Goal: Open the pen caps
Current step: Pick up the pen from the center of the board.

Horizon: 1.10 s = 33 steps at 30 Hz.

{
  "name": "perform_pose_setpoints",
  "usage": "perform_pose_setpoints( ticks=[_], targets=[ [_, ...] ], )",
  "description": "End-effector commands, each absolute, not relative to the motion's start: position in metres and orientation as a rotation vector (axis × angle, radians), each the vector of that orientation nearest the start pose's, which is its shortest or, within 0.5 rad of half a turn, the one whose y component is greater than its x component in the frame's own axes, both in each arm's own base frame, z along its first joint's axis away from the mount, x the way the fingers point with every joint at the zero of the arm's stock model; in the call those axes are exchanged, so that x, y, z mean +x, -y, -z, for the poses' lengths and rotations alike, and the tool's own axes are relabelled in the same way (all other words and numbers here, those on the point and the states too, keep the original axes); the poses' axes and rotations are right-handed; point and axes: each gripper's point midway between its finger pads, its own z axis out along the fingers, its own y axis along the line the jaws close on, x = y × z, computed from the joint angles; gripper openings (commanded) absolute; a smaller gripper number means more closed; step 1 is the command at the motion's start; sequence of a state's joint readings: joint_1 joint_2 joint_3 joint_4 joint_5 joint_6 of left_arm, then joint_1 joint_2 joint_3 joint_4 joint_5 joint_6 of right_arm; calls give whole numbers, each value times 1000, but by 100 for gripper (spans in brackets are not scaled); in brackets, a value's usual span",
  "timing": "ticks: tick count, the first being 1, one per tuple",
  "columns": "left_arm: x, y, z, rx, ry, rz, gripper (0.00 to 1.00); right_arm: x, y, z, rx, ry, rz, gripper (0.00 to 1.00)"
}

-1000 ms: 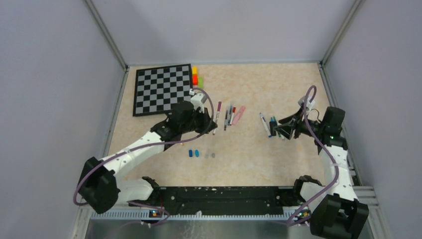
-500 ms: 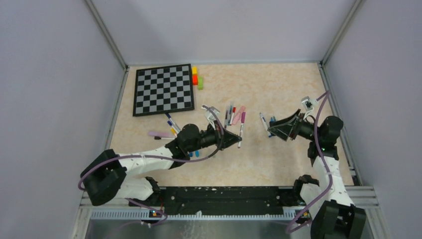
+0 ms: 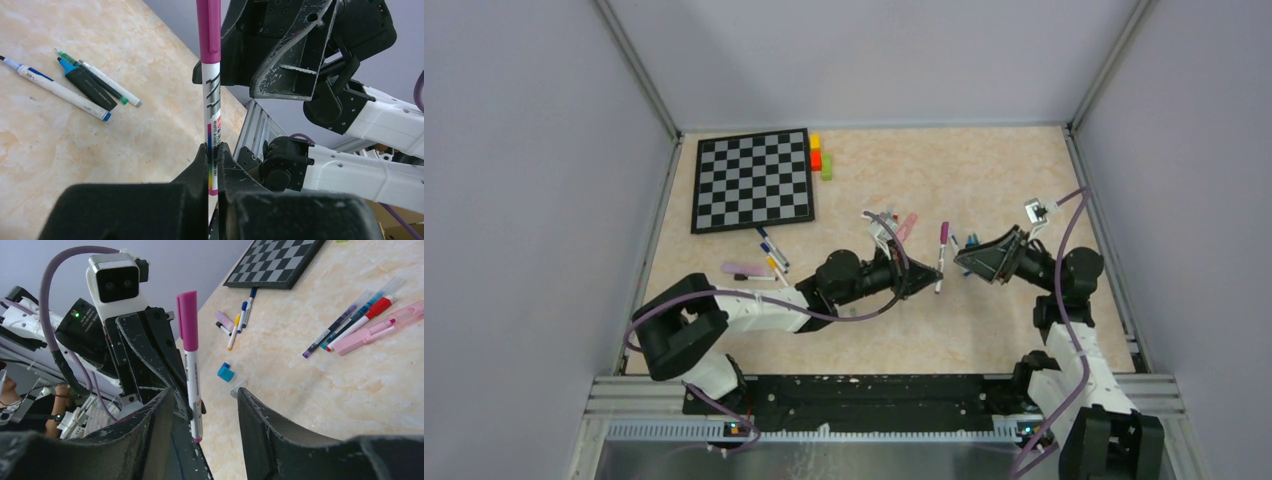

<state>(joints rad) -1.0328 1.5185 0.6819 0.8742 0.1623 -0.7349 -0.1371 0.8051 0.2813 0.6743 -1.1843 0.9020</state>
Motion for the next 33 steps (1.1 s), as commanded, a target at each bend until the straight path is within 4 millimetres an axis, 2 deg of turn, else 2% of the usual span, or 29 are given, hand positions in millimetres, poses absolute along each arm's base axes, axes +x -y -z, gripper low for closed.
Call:
perform_pose_setpoints(
  ticks=[1,15,17,18,19,24,27,33],
  targets=[
    [189,438,-247,378,-1579,1552,0,214,-150,-236,-269,-1622,-1399,47],
    [179,463,-246,416,-1578,1602,0,210,-160,-226,-298,-1639,-1425,25],
    [178,464,-245,421,-1581,1603,0,209,-161,-227,-316,-1635,-1427,12],
    [177,464,-244,424,-1582,1601,0,208,-161,-226,-324,-1632,-1427,2],
    [177,464,-243,425,-1584,1597,3,207,-162,-227,-338,-1626,-1422,0],
    [177,454,-235,453,-1614,1529,31,203,-163,-231,-419,-1599,-1397,0],
    [177,435,-234,460,-1595,1464,48,202,-163,-228,-491,-1597,-1362,0],
    [176,392,-250,503,-1461,1300,97,199,-162,-220,-682,-1580,-1281,0]
  ],
)
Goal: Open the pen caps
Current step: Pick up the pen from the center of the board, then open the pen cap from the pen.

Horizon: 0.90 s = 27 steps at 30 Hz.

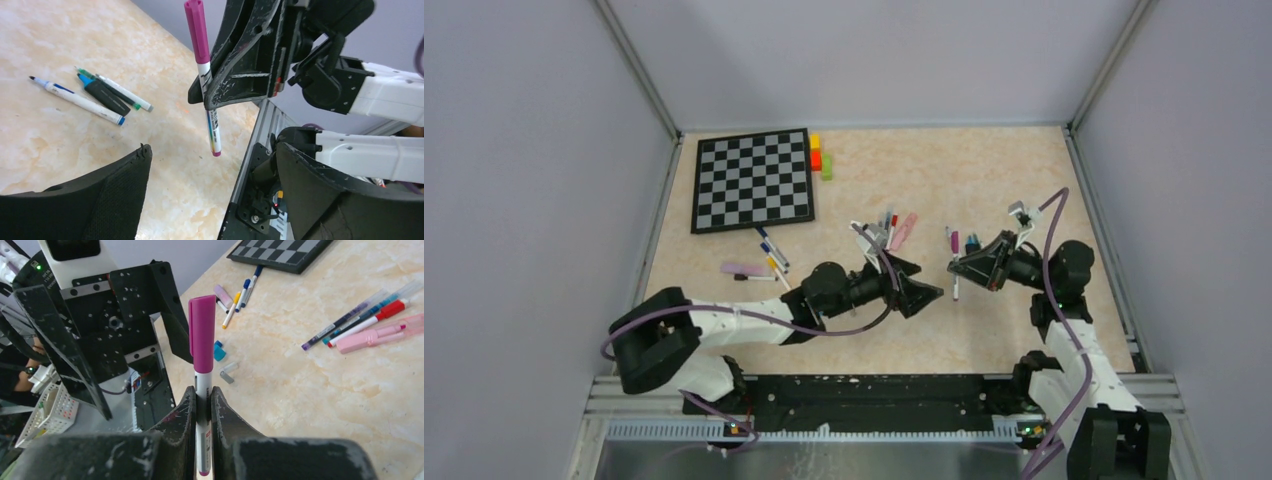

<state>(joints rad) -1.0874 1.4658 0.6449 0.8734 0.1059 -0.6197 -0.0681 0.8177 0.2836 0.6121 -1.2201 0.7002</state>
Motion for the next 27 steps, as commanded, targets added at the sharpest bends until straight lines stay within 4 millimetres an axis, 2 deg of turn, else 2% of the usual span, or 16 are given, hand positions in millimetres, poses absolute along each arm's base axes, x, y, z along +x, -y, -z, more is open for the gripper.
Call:
perform_pose_setpoints(
  ticks=[1,5,8,12,18,23,27],
  targets=[
    [177,386,-252,505,-1445,1276,98,197,-162,-218,-721,-1574,-1273,0],
    [181,369,-259,480,-1439,1247,99,186,-163,-210,-855,-1535,-1273,0],
    [174,370,-268,534,-1402,1290,99,180,-164,-207,-894,-1521,-1299,0],
    [168,386,-280,599,-1372,1357,99,176,-165,-203,-915,-1516,-1335,0],
    [179,419,-282,591,-1375,1428,98,174,-165,-200,-921,-1519,-1351,0],
    [191,442,-281,549,-1405,1471,83,175,-165,-200,-915,-1525,-1339,0],
    [200,452,-272,489,-1450,1498,59,177,-165,-198,-906,-1534,-1331,0]
  ],
)
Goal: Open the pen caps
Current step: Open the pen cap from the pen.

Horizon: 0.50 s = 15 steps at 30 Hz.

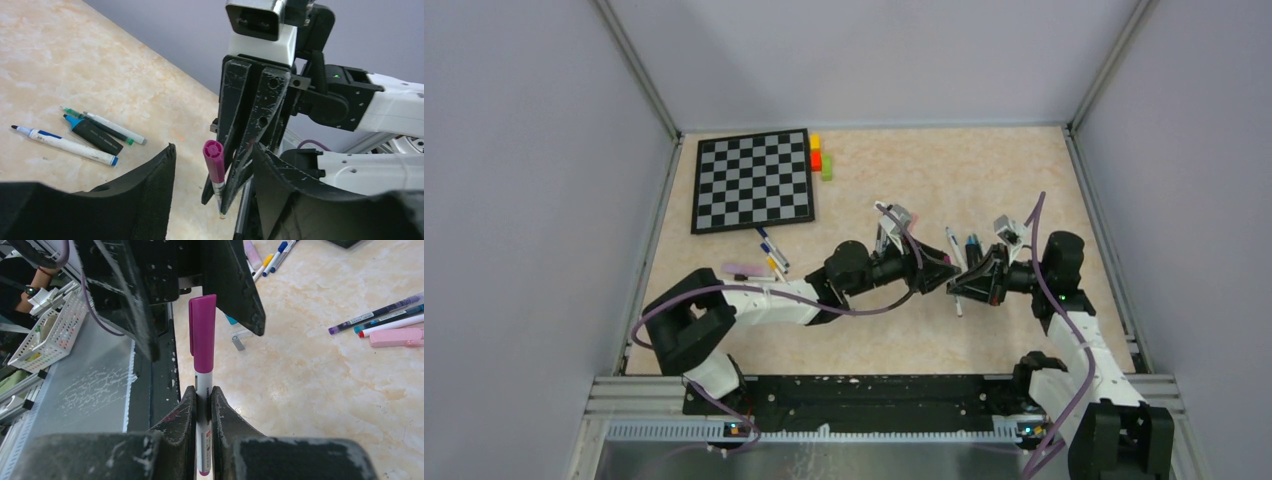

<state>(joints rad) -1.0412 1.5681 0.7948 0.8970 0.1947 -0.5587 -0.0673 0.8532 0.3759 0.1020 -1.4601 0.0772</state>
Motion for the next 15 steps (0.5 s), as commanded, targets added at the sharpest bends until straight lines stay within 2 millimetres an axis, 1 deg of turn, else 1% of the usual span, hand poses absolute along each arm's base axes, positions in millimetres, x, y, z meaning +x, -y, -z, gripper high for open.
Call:
perform_pose_setpoints(
  ticks=[1,3,4,5,6,8,10,12,14,15],
  targets=[
    [201,454,-269,479,-1462,1505,51,177,-165,-198,-905,-1535,-1333,0],
    [201,456,-266,469,-1477,1518,41,178,-165,-198,-902,-1538,-1329,0],
    [201,457,-265,466,-1484,1522,33,178,-164,-198,-900,-1540,-1326,0],
    [201,457,-264,465,-1487,1526,27,178,-164,-197,-898,-1542,-1324,0],
    [200,458,-264,467,-1487,1530,20,179,-164,-197,-896,-1543,-1323,0],
    [201,457,-265,462,-1485,1525,1,179,-164,-196,-891,-1549,-1322,0],
    [204,452,-271,438,-1472,1507,0,180,-164,-195,-878,-1562,-1323,0],
    [214,442,-285,385,-1441,1460,0,181,-164,-193,-865,-1577,-1328,0],
    [233,428,-302,315,-1421,1397,0,181,-164,-191,-853,-1592,-1342,0],
    [250,415,-313,264,-1407,1358,0,181,-164,-189,-849,-1599,-1348,0]
  ],
)
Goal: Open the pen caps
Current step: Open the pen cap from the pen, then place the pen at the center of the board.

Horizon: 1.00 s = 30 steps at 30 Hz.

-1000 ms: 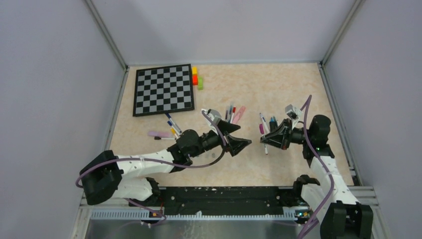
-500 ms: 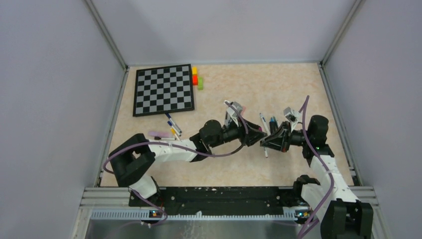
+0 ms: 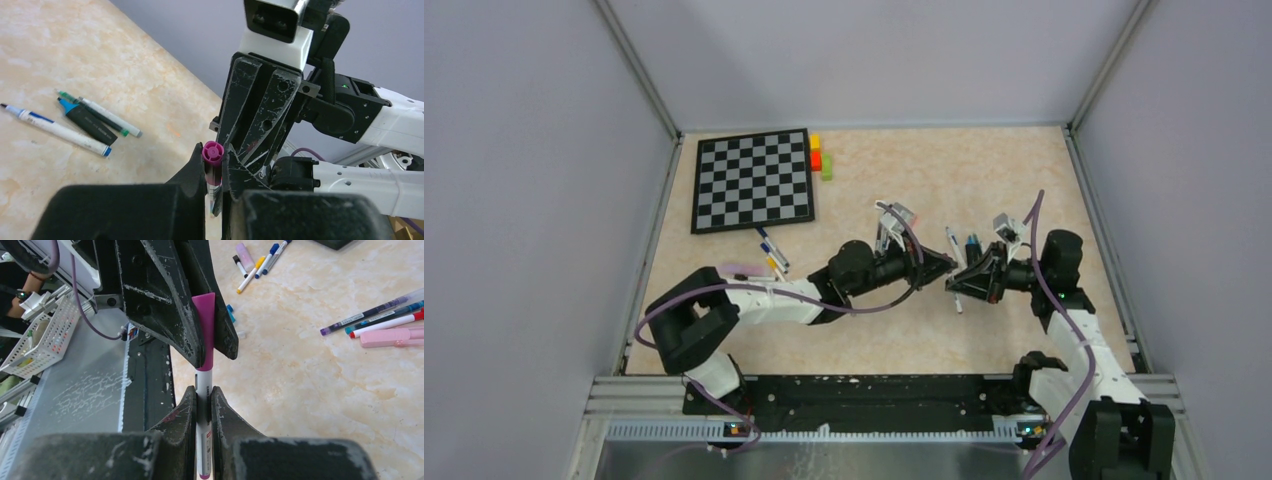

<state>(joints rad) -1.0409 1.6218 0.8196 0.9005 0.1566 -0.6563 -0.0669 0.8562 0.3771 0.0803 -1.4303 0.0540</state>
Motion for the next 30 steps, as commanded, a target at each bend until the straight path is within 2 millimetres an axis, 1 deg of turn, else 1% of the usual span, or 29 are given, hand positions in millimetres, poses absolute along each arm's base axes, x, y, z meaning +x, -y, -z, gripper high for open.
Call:
perform_pose_setpoints(
  ticks=[1,2,4,6,8,10,11,13,14,16,17,21,22,24,27,30],
  targets=[
    [266,403,-321,203,-1413,1313,0,181,-164,-188,-844,-1607,-1356,0],
    [282,388,-334,134,-1397,1273,0,180,-165,-186,-841,-1614,-1363,0],
    [306,360,-360,21,-1348,1218,0,180,-167,-184,-842,-1625,-1376,0],
    [321,337,-383,-64,-1297,1189,0,181,-167,-181,-846,-1631,-1366,0],
    [324,325,-401,-94,-1249,1183,0,181,-167,-178,-847,-1644,-1362,0],
    [323,321,-411,-96,-1225,1188,0,182,-166,-177,-851,-1650,-1347,0],
    [322,320,-413,-83,-1221,1201,0,184,-166,-176,-851,-1656,-1331,0],
    [316,321,-410,-48,-1228,1235,0,191,-163,-176,-852,-1672,-1263,0],
    [311,322,-406,-21,-1236,1252,0,197,-161,-175,-854,-1684,-1213,0],
    [301,320,-390,26,-1272,1270,0,214,-150,-172,-823,-1748,-1077,0],
    [293,320,-381,67,-1292,1290,0,224,-143,-170,-795,-1777,-1007,0],
    [265,307,-339,145,-1386,1308,0,261,-106,-165,-606,-1887,-786,0],
    [256,302,-335,165,-1398,1307,0,269,-96,-163,-549,-1918,-740,0],
    [244,295,-310,200,-1469,1287,0,282,-75,-157,-449,-1976,-665,0],
    [226,284,-282,244,-1555,1260,0,297,-50,-144,-355,-2062,-566,0],
    [212,273,-257,270,-1617,1229,0,307,-32,-134,-313,-2117,-489,0]
  ],
)
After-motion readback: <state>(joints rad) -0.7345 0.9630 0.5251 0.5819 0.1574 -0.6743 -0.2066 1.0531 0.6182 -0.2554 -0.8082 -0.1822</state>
